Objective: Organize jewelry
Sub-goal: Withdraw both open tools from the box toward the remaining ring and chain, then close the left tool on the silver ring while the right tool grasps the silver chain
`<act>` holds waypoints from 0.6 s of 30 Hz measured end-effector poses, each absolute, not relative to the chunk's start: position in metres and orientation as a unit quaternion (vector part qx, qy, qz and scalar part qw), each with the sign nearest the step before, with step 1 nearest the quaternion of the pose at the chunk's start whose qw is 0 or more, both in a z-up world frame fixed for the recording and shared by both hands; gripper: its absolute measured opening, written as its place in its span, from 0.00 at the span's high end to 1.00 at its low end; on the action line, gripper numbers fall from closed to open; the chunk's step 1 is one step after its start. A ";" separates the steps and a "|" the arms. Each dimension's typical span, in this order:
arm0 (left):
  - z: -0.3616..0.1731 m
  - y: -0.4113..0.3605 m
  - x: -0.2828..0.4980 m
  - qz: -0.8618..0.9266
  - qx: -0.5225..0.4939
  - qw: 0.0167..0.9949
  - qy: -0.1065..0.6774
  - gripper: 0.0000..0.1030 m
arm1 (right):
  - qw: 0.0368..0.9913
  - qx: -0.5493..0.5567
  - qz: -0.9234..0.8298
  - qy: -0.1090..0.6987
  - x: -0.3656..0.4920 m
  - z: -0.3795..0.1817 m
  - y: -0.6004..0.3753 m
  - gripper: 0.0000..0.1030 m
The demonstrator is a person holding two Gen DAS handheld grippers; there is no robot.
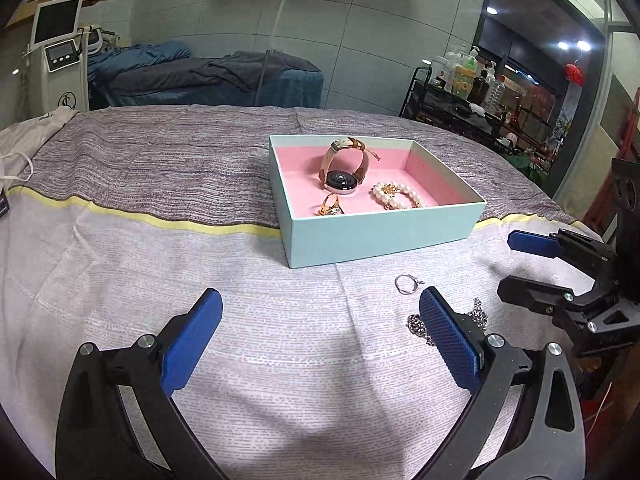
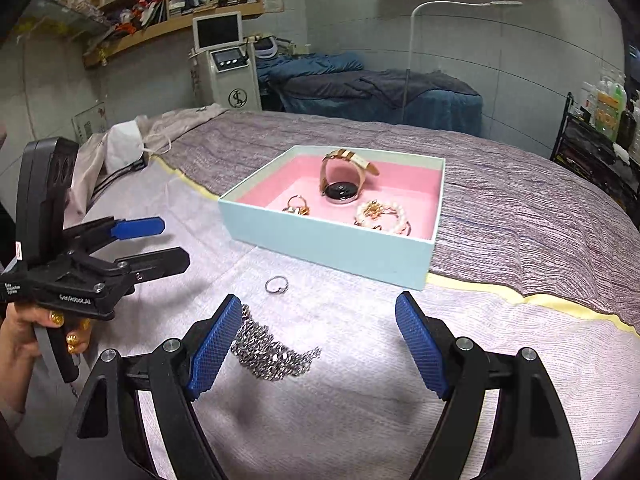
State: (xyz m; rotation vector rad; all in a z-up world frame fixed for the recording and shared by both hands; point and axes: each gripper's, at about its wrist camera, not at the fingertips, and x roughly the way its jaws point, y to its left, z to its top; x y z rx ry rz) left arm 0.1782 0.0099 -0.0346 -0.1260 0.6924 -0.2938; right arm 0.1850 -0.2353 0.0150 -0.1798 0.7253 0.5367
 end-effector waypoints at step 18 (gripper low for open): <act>-0.042 0.006 0.166 -0.129 -0.052 0.929 0.342 0.06 | 0.850 -0.199 0.273 0.403 0.176 -0.022 -0.182 0.48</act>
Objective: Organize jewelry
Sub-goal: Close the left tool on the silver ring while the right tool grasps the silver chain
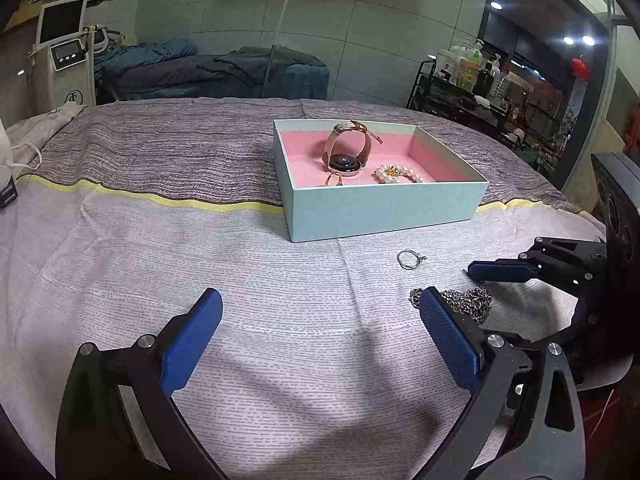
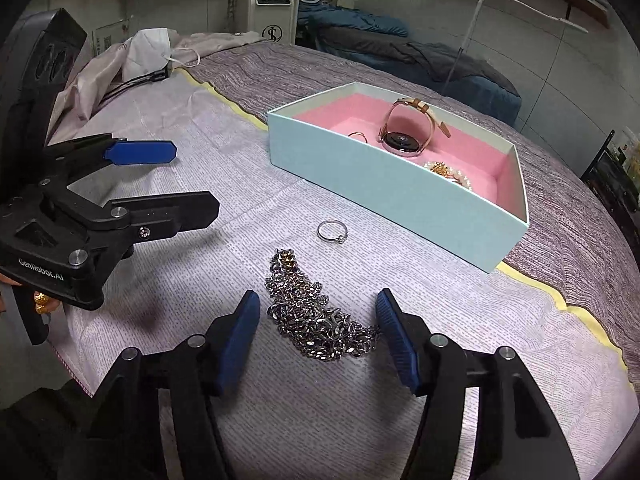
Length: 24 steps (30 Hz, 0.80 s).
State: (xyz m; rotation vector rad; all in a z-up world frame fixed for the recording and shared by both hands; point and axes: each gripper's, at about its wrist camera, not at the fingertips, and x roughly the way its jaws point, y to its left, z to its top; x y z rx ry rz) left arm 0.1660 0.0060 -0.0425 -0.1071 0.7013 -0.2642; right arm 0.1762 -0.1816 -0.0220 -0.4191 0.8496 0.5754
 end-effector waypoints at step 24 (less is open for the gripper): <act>-0.043 -0.069 0.208 -0.208 0.031 0.904 0.372 0.38 | 0.872 -0.118 0.224 0.419 0.169 -0.012 -0.242 0.90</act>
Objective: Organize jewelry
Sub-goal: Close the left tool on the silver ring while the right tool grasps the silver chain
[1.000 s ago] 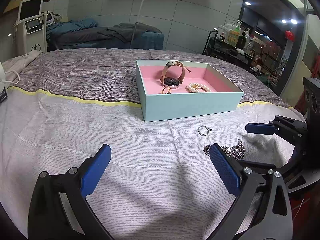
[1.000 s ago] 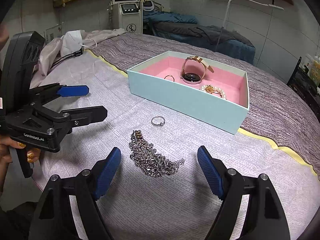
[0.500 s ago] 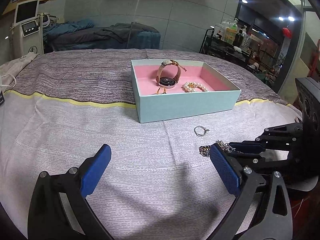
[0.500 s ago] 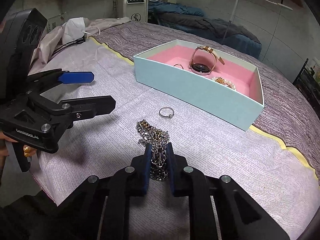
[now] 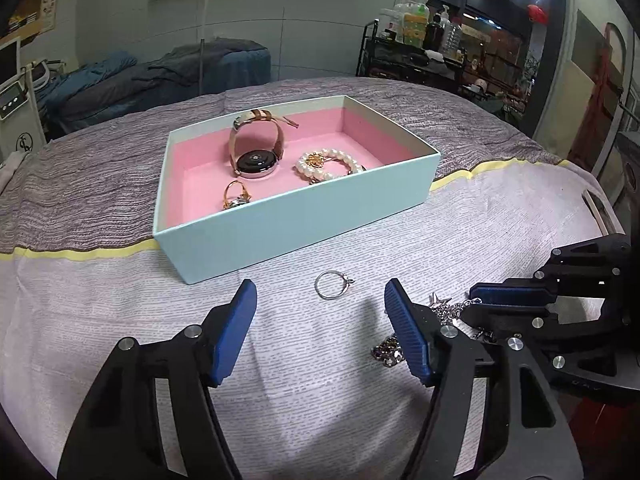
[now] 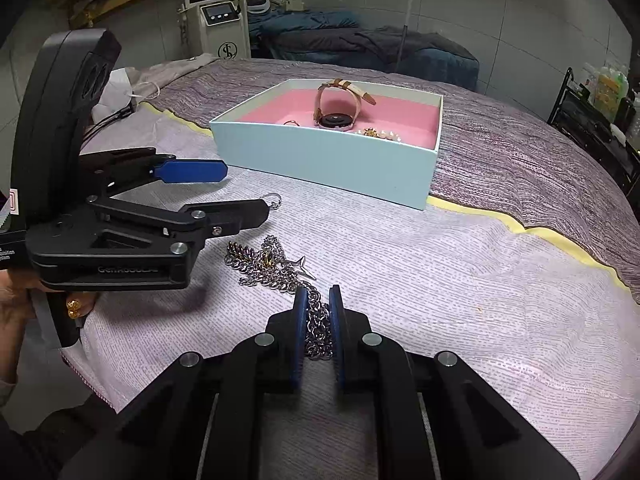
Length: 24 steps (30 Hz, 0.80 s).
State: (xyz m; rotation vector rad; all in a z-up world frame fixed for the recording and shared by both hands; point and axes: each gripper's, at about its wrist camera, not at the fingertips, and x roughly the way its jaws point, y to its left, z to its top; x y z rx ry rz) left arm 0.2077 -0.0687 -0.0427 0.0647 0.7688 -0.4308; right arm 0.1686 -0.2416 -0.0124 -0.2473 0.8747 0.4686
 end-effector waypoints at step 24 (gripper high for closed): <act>-0.050 -0.073 0.203 -0.207 -0.002 0.902 0.379 0.78 | 0.887 -0.086 0.232 0.390 0.160 -0.011 -0.249 0.91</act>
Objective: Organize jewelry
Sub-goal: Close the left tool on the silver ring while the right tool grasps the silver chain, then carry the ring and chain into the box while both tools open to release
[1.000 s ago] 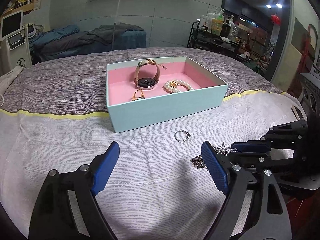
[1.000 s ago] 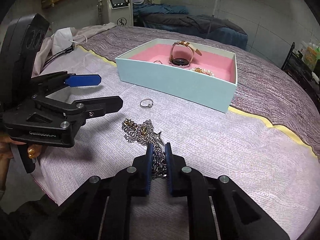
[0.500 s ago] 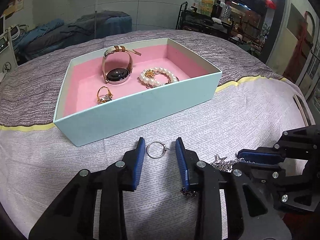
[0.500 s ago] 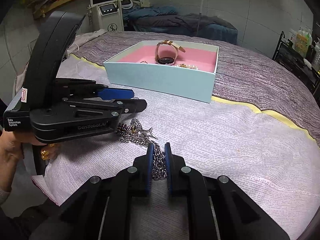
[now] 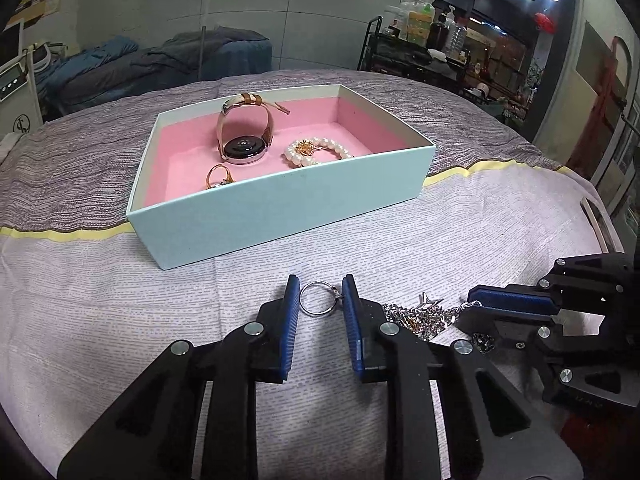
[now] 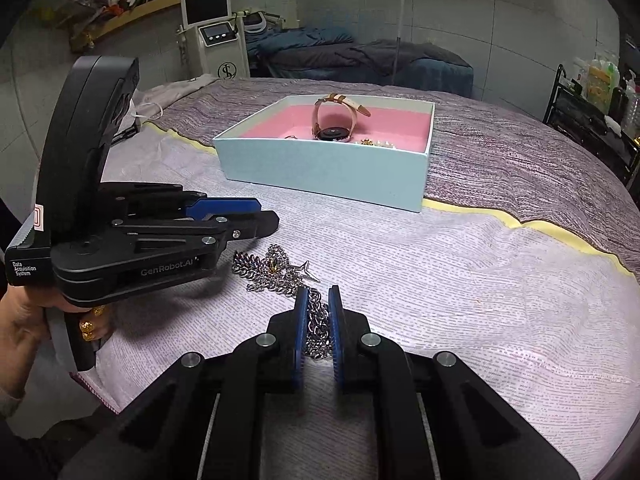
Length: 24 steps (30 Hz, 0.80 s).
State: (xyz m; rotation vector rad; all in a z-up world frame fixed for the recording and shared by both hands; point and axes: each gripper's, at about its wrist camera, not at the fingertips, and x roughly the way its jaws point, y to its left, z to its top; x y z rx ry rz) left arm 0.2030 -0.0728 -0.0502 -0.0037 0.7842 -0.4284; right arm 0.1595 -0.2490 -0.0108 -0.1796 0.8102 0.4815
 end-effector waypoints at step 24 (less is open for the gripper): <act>0.011 -0.040 0.165 -0.188 -0.019 0.932 0.310 0.78 | 0.915 -0.060 0.279 0.285 0.148 0.055 -0.239 0.91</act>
